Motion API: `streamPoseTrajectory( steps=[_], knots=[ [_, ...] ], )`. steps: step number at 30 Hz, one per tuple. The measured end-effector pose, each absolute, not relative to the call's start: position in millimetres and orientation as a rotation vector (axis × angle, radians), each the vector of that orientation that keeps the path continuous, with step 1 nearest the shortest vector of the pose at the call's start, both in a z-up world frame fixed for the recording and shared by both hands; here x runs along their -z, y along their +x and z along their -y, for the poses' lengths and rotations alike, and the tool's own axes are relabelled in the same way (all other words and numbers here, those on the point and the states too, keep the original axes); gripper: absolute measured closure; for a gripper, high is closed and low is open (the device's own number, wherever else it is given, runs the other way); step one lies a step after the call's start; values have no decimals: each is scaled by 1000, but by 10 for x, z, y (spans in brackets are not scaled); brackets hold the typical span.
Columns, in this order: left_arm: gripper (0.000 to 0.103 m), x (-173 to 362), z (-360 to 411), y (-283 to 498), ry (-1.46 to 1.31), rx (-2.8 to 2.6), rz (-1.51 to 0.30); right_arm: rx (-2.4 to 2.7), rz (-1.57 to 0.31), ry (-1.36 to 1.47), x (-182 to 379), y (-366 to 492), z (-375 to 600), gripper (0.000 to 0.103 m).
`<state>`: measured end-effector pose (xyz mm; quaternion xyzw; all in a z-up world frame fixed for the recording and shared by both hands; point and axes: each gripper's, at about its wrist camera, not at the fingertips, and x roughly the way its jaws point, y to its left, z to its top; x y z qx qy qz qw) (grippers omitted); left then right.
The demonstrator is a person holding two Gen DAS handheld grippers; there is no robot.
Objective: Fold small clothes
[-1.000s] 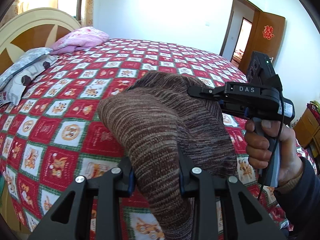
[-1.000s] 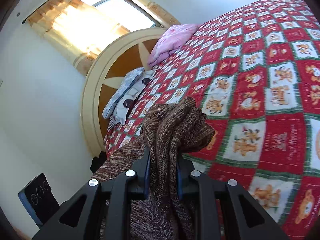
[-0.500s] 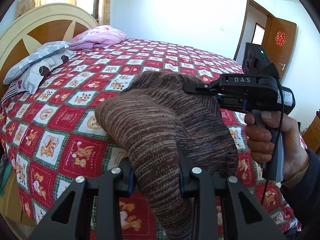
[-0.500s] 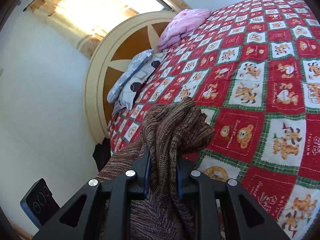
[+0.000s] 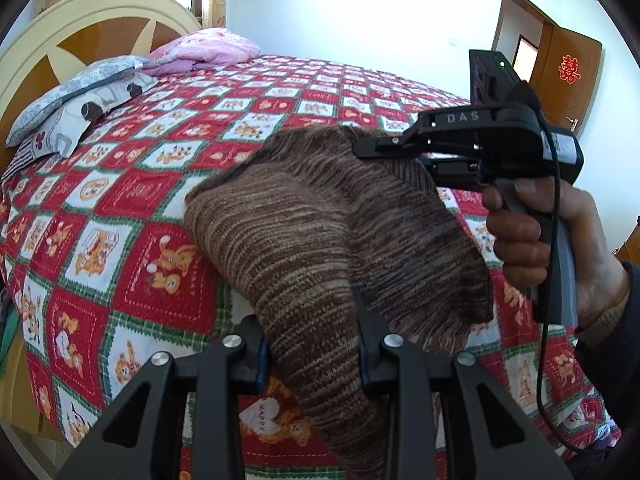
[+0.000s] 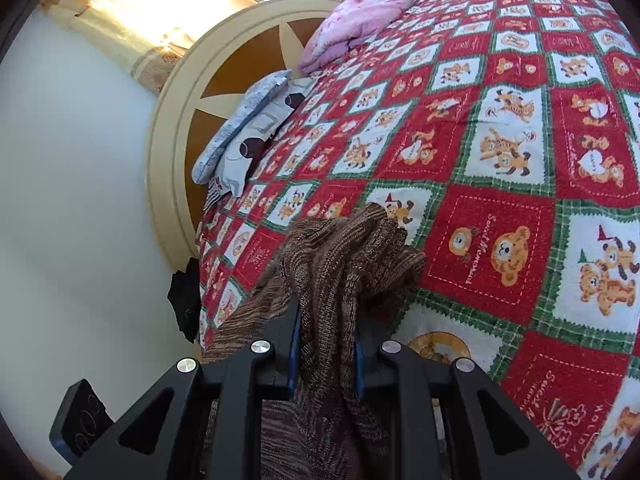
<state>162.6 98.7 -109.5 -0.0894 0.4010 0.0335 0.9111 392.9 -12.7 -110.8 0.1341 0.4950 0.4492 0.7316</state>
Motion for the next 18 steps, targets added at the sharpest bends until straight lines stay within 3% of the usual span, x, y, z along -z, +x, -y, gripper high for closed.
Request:
streamPoseTrajectory(
  steps=[18],
  knots=[
    [68,1392,-922,1544,-168,-76,-819,-885,-1123,177,1398,3906,14,81]
  ],
)
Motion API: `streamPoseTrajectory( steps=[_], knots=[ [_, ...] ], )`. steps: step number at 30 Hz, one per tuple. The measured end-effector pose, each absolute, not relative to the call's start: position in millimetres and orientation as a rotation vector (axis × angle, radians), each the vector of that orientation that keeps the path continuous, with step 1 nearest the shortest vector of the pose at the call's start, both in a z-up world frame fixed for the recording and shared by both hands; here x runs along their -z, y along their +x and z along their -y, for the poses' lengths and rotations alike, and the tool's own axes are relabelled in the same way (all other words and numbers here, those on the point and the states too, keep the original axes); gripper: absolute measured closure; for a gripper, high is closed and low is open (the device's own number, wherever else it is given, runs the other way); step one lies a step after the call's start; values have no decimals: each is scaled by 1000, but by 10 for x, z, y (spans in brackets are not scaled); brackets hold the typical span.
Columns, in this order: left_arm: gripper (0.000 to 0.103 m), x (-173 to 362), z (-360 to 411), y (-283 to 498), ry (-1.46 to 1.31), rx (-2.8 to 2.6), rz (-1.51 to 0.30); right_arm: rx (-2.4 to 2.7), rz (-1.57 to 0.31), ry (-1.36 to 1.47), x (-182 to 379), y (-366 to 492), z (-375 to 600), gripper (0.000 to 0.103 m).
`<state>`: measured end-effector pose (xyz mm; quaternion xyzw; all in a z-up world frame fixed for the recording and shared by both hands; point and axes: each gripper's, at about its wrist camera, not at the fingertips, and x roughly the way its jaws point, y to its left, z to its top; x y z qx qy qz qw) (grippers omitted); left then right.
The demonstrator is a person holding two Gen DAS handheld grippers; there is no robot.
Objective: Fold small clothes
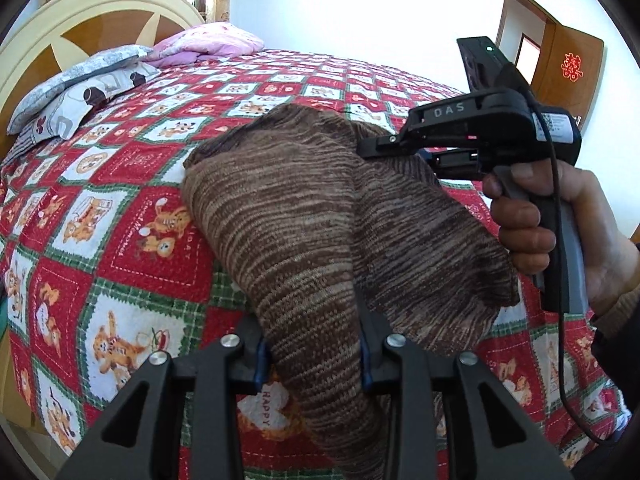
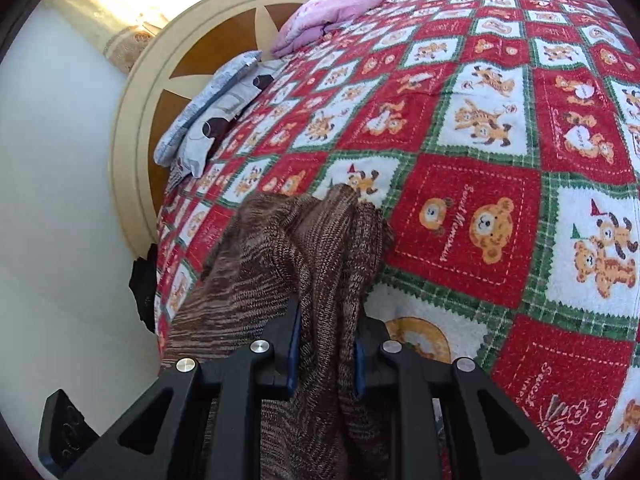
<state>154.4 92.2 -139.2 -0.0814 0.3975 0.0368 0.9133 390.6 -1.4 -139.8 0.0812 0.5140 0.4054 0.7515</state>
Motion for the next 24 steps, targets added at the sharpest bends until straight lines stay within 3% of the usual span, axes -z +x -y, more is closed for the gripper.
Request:
streamPoseTrajectory(
  steps=[12,14,19,21,24],
  knots=[
    [59,1198,-880,1456,-132,-88,-804,-896,-1082,113,1265,3794,149,75],
    [57,1140,-904,1421,-138,-85,-793,-882,-1066,112,1154,3695,260,69],
    [40,914,-1009,1308,-116,-125,-733,-939,-1043,91,936,3213,670,61],
    [26,815,-1111,1298,-136,-149,-693,-966,-1058,39,961,2935,793,61],
    [19,790,-1197,1501,-140,-211,-659,-975,-1094,-47,1125,2682,821,61]
  ],
)
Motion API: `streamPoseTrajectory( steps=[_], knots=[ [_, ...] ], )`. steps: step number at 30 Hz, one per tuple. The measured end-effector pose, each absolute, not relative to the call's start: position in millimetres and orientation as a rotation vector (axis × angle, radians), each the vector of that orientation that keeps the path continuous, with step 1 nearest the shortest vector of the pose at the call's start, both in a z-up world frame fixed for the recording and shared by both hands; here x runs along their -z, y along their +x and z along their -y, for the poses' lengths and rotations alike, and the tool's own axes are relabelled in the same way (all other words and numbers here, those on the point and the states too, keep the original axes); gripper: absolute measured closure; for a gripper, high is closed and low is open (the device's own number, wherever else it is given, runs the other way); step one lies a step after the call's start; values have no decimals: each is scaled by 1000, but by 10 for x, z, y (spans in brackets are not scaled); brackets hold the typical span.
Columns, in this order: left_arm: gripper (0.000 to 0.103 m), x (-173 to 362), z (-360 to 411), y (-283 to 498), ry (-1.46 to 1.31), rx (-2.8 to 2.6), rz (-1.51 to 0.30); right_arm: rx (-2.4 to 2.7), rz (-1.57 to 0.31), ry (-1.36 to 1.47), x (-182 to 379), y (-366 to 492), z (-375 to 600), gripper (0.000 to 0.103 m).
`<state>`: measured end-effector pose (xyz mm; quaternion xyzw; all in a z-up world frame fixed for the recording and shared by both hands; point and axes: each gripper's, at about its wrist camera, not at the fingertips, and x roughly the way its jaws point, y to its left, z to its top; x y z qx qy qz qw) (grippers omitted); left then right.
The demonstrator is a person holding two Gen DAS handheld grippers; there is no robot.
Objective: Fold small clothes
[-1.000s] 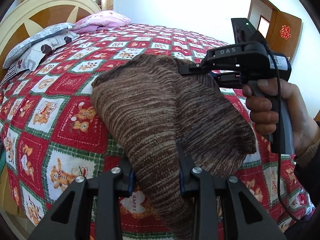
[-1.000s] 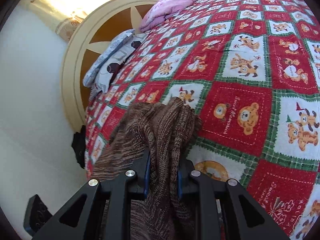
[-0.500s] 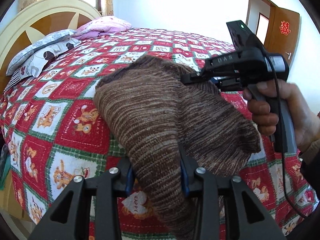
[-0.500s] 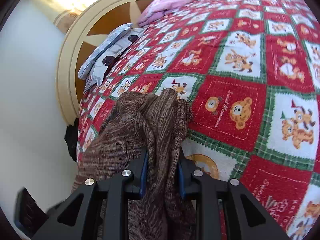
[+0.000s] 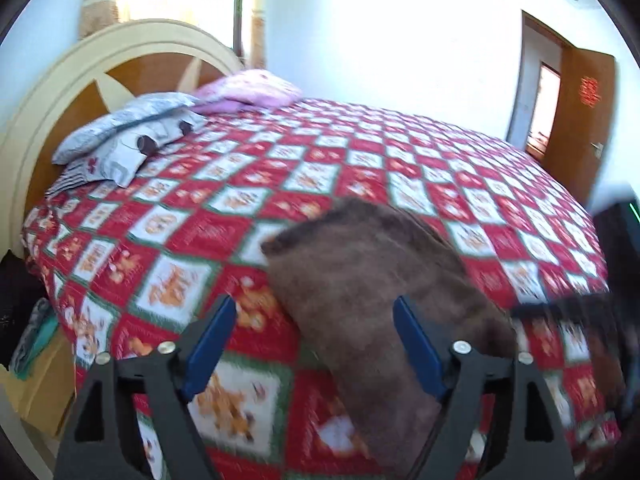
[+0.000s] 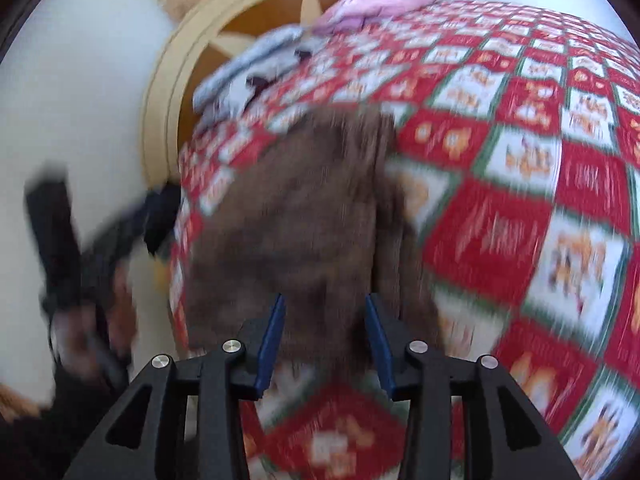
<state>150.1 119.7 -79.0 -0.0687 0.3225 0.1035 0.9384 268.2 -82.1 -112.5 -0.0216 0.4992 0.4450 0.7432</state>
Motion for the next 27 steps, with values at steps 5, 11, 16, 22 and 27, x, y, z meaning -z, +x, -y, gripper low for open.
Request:
streamPoseTrajectory(
  steps=[5,11,16,22,27],
  knots=[
    [17,1278,-915,2225,66,-331,-772,-843,-1064,-204,1314,2601,854,101],
    [7,1210,-795,2245,96,-374,-722,-803,-1038,-209,1157,2686,1202,101],
    [2,1372,-718,2168,160,-429,-699,-812,-1113,-206,1482,2719,1147,101],
    [1,1211,-529,1743,124,-416,-652,-769,-858,-211,879,2532,1074,45],
    [0,1442,-324,1737,195,-404,-690,-1066,-1020,22,1064,2797,660,45]
  ],
)
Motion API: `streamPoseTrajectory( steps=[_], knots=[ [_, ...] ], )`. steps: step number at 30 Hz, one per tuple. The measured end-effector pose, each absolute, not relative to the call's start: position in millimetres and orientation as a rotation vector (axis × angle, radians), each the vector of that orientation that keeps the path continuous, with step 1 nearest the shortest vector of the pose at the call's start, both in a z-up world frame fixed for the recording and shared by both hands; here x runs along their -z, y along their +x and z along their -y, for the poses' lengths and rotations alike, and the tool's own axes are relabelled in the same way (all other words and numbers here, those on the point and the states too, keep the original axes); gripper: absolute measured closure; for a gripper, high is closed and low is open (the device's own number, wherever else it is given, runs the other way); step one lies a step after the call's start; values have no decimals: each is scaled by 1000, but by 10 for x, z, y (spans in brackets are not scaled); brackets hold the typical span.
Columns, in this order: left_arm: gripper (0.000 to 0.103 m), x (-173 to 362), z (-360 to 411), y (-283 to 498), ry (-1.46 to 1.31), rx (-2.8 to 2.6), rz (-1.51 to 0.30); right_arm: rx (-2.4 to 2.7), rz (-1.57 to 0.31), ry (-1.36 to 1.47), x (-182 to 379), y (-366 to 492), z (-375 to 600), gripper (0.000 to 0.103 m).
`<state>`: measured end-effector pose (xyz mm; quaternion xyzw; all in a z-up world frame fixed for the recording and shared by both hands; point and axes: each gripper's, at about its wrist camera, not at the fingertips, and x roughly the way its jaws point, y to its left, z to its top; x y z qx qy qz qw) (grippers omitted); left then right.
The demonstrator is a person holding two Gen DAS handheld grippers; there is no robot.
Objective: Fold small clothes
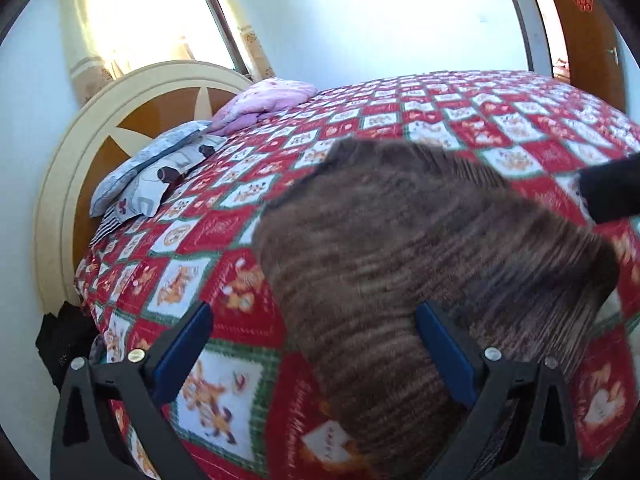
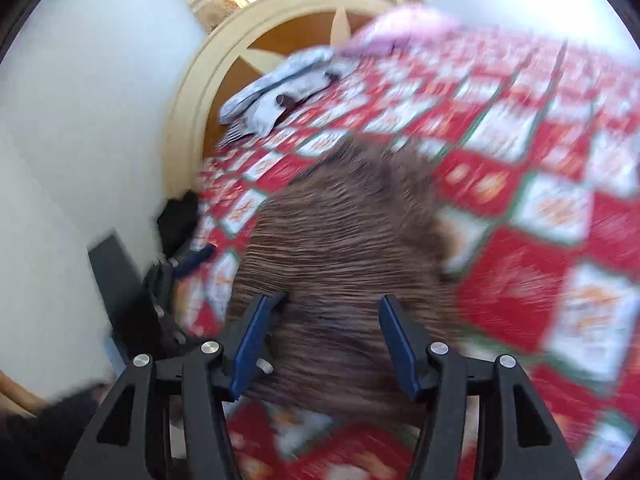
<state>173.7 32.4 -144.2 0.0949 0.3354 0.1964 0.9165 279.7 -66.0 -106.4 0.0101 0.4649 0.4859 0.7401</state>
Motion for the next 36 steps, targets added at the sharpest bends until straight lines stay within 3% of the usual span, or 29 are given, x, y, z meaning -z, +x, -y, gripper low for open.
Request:
streamPoseTrajectory(
  steps=[1,2,3,5,7,8,9,11,22,36],
  knots=[
    [0,1447,-325,1724,181,-416,-679,-1026,-1057,-5,1215,2889,601,46],
    [0,1430,-340,1722,158,-413,-687,-981,-1061,-36,1302,2941,599,64],
    [0,1417,-351,1717,148,-407,-695,-927,-1047,-54,1391,3039,615,96],
    [0,1345,-381,1686,117,-380,-715,-879,-1070,74,1455,3184,842,100],
    [0,1263,-355,1595,111,-368,-711,-868,-1059,95,1372,3098,949,95],
    [0,1224,-339,1533,108,-362,-705,-851,-1031,64,1301,3007,983,81],
    [0,1195,-330,1479,95,-350,-701,-837,-1002,39,1225,2896,1030,58],
    [0,1131,-333,1375,51,-326,-698,-825,-932,46,1031,2675,1116,35],
    [0,634,-258,1081,-25,-286,-578,-686,-557,-100,231,1853,1323,32],
    [0,531,-177,1010,-21,-276,-550,-679,-509,-109,152,1642,1352,32]
  ],
)
